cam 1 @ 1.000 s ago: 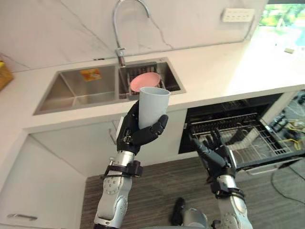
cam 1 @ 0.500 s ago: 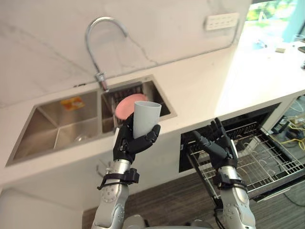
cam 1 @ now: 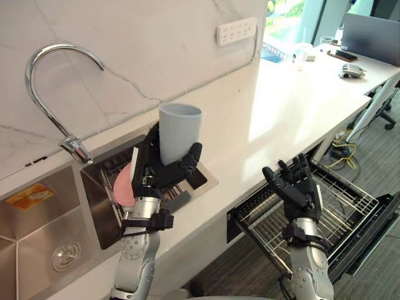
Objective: Walk over to the sink, pick up the cup, carry it to the dishwasher, place the cup inside the dishwasher, then close the dishwasher door
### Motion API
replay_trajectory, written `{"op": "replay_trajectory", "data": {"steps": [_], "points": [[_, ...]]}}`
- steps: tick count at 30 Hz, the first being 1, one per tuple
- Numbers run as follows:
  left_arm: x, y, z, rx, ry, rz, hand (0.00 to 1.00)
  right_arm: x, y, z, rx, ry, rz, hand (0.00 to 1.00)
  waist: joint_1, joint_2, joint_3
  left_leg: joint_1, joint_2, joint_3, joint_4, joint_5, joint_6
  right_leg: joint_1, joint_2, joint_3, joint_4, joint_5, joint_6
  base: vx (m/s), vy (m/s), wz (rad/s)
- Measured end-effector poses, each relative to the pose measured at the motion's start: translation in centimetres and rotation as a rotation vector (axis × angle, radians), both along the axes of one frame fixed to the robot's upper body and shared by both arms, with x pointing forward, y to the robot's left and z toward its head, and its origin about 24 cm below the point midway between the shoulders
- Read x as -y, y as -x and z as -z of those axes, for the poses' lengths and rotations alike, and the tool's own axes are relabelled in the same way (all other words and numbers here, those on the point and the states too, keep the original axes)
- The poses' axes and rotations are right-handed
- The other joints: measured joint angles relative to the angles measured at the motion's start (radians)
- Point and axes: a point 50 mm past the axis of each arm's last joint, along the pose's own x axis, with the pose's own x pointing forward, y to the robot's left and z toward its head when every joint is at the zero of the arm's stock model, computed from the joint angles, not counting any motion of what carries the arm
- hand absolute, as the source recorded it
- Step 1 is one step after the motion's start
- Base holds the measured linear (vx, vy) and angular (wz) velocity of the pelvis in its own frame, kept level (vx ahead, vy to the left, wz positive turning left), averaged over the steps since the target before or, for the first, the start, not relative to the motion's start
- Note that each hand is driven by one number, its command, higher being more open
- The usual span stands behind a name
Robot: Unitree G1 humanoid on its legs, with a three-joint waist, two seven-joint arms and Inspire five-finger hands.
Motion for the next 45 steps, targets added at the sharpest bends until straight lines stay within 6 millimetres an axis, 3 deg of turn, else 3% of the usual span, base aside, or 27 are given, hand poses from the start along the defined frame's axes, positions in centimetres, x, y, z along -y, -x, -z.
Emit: {"op": "replay_trajectory", "data": {"steps": [3,7,11,14,17,21,24,26,27,29,31,33,34,36,37,41,45], "points": [[0.4,-0.6,-1.3,0.062,0.021,0.001,0.0,0.4,-0.4,-1.8,0.1,0.005,0.012,1.0,-0.015,-0.001,0.0,0.003,0.006,0.004,-0.016,0.003,-0.003,0.003,0.01,0.001,-0.03,0.029,-0.012,-0.03,0.021,-0.1],[0.4,-0.9,-1.9,0.084,0.064,-0.01,0.0,0.7,-0.3,-2.7,0.154,0.014,-0.001,1.0,-0.015,-0.004,0.002,0.031,0.015,0.033,-0.048,0.007,-0.004,0.003,0.015,0.0,-0.041,0.056,-0.036,-0.03,0.038,-0.28],[-0.3,-1.0,-2.1,0.094,0.094,-0.058,0.0,0.3,-0.5,-3.6,0.231,-0.03,-0.063,1.0,-0.016,-0.013,0.01,0.064,0.023,0.091,-0.07,0.0,0.007,-0.016,0.012,-0.011,-0.034,0.079,-0.038,-0.02,0.025,-0.48],[-2.0,-1.0,-2.2,0.094,0.11,-0.171,0.0,-0.8,-1.8,-4.5,0.282,-0.046,-0.169,1.0,-0.008,-0.01,0.019,0.078,0.066,0.168,-0.076,-0.008,0.006,-0.067,0.013,-0.163,0.01,0.116,-0.067,-0.05,-0.021,-0.87],[-3.8,-0.7,-2.7,0.112,0.132,-0.283,0.0,-1.7,-2.5,-5.8,0.353,-0.03,-0.239,1.0,-0.009,-0.016,0.027,0.084,0.069,0.219,-0.091,-0.008,0.005,-0.081,-0.007,-0.263,-0.013,0.114,-0.089,-0.04,-0.021,-0.83],[-3.7,-0.4,-3.7,0.159,0.14,-0.274,0.0,-1.3,-2.3,-6.6,0.378,-0.007,-0.224,1.0,-0.01,-0.017,0.036,0.084,0.063,0.195,-0.103,-0.006,0.006,-0.081,-0.01,-0.257,0.008,0.128,-0.068,0.0,-0.008,-0.01],[-3.5,-0.4,-4.1,0.193,0.131,-0.252,0.0,-0.9,-2.2,-6.8,0.371,-0.013,-0.186,1.0,-0.008,-0.012,0.038,0.095,0.089,0.148,-0.158,0.031,0.004,-0.111,0.021,-0.202,0.074,0.151,-0.097,0.01,-0.03,0.36],[-3.4,-0.5,-4.1,0.193,0.12,-0.238,0.0,-0.7,-2.0,-7.0,0.375,-0.017,-0.159,1.0,-0.006,-0.014,0.042,0.082,0.111,0.109,-0.158,0.044,-0.004,-0.122,0.029,-0.166,0.117,0.132,-0.125,0.06,-0.08,0.6],[-3.4,-0.7,-3.8,0.18,0.118,-0.239,0.0,-0.6,-1.8,-7.2,0.38,-0.018,-0.147,1.0,-0.003,-0.015,0.043,0.067,0.122,0.086,-0.127,0.038,-0.016,-0.118,0.014,-0.159,0.125,0.135,-0.114,0.08,-0.15,0.5],[-3.7,-0.7,-3.4,0.157,0.112,-0.253,0.0,-1.1,-2.0,-7.4,0.384,-0.031,-0.165,1.0,0.035,-0.025,0.048,0.025,0.155,0.082,-0.035,0.018,-0.05,-0.1,-0.002,-0.157,0.076,0.157,-0.076,0.07,-0.175,0.14],[-3.9,-0.7,-3.3,0.143,0.115,-0.276,0.0,-1.7,-2.4,-7.6,0.375,-0.041,-0.209,1.0,0.05,-0.033,0.053,-0.008,0.192,0.075,0.034,-0.006,-0.081,-0.064,0.036,-0.158,0.003,0.138,-0.007,0.04,-0.346,-0.16],[-3.7,-0.7,-2.8,0.11,0.144,-0.29,0.0,-1.9,-2.8,-7.8,0.365,-0.03,-0.239,1.0,0.042,-0.019,0.061,-0.023,0.24,0.064,0.058,-0.006,-0.114,-0.013,0.094,-0.178,-0.093,0.131,0.003,0.0,-0.33,-0.07],[-3.3,-0.8,-2.3,0.083,0.156,-0.279,0.0,-1.5,-2.7,-7.7,0.349,-0.011,-0.244,1.0,0.024,-0.005,0.07,-0.029,0.266,0.047,0.071,-0.005,-0.127,0.003,0.122,-0.197,-0.107,0.13,-0.008,-0.04,-0.196,0.14],[-2.9,-0.8,-1.7,0.055,0.148,-0.26,0.0,-0.9,-2.5,-7.6,0.331,0.016,-0.239,1.0,0.004,0.0,0.072,-0.043,0.283,0.048,0.096,-0.005,-0.127,0.008,0.144,-0.219,-0.113,0.118,-0.059,-0.06,-0.2,0.13],[-2.8,-1.0,-1.3,0.04,0.14,-0.247,0.0,-0.5,-2.5,-7.7,0.33,0.033,-0.235,1.0,-0.008,0.009,0.077,-0.046,0.288,0.049,0.099,0.0,-0.128,0.016,0.152,-0.23,-0.118,0.117,-0.068,-0.06,-0.181,0.22],[-1.7,-1.0,-0.5,0.014,0.109,-0.167,0.0,0.4,-2.3,-7.9,0.34,0.03,-0.227,1.0,-0.017,0.049,0.06,-0.003,0.254,0.091,-0.032,0.08,-0.119,0.019,0.139,-0.273,-0.141,0.115,-0.074,-0.04,-0.052,0.3],[-0.6,-0.9,-0.8,0.039,0.054,-0.12,0.0,-1.5,-2.6,-7.8,0.365,-0.077,-0.34,1.0,-0.008,0.062,0.05,0.027,0.224,0.09,-0.112,0.117,-0.118,0.024,0.127,-0.284,-0.148,0.122,-0.061,0.03,0.023,0.13]]}}
